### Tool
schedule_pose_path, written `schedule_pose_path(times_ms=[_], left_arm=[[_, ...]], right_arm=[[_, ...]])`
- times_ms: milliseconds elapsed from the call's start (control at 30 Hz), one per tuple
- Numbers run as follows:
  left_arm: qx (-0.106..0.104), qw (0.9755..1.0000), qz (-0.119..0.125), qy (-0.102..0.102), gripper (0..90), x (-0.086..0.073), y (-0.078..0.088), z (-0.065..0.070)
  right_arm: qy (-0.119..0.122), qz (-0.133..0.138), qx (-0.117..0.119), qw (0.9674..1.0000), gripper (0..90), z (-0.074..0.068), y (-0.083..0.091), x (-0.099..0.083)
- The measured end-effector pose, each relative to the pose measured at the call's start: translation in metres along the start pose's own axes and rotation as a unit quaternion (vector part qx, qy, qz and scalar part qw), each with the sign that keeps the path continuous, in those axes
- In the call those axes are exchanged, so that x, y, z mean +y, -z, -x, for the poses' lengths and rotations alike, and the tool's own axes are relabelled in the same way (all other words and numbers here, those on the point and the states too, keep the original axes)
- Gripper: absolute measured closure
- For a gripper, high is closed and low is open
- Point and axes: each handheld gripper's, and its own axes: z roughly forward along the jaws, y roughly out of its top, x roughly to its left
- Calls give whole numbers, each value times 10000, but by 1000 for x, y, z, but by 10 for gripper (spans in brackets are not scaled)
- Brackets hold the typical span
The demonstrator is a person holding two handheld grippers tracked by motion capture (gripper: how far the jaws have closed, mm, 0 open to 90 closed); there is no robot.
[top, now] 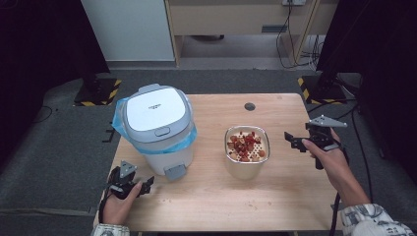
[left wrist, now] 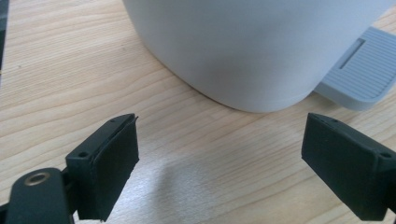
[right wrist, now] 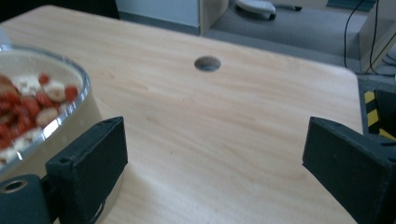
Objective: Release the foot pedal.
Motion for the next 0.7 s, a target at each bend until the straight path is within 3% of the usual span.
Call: schedule_pose_path(times_ms=[200,367,533,700], left_arm=[[57,9999,-93,-6,90,-1,-4,-2],[90,9999,-127,-7,90,-2,-7,-5],[148,9994,-311,-18,90,-3,-18,-12],[59,9989,-456,51,82,-8,-25,-17]], right_arm=[[13,-271,118,9996,83,-1,-4,-27],[-49,-483,135,9987,82,-2,-14,-39],[-94,-675,-22,9977,80,-3,-30,-48],[-176,-928,-64,9955,78,-7,-44,-63]])
